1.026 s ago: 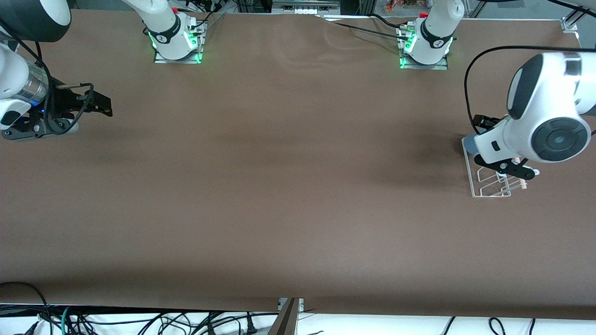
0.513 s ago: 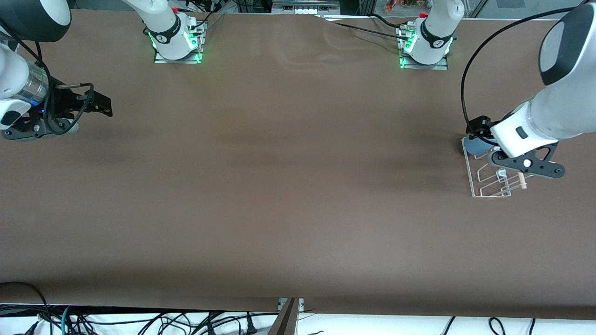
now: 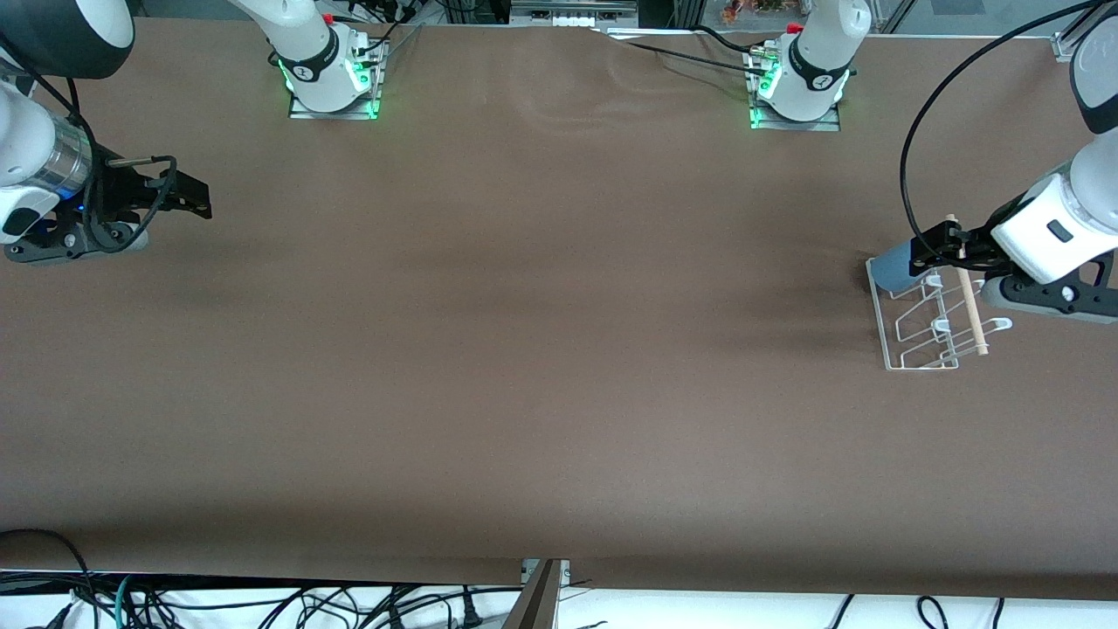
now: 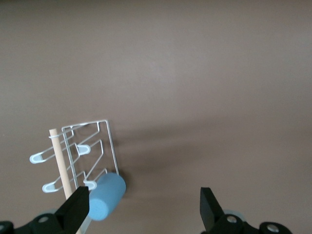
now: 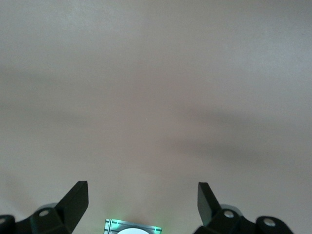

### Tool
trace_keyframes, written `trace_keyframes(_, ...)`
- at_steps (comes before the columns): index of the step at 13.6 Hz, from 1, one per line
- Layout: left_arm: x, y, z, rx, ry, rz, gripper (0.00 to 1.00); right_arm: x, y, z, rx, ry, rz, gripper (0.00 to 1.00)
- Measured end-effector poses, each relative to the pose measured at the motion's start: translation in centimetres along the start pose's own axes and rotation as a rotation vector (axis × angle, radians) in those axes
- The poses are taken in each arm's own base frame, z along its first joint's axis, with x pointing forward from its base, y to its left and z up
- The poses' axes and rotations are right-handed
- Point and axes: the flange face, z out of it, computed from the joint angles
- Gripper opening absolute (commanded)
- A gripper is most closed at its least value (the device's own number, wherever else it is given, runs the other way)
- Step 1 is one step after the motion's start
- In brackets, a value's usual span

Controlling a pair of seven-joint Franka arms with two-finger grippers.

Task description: Transfer cup to left arm and place on rack

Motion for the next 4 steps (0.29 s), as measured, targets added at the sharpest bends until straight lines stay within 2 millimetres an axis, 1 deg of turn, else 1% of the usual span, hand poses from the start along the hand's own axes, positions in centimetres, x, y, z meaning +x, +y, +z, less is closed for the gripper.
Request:
trace_keyframes(2, -2.5, 0.4, 0.5, 0.003, 0.021, 0.002, 1.0, 0.0, 0.0, 0.0, 0.0, 0.0, 0.0, 0.99)
trace_keyframes(4, -3.7, 0.5, 0.4, 0.005, 0.029, 0.002, 1.0, 0.0, 0.0, 0.0, 0.0, 0.0, 0.0, 0.99)
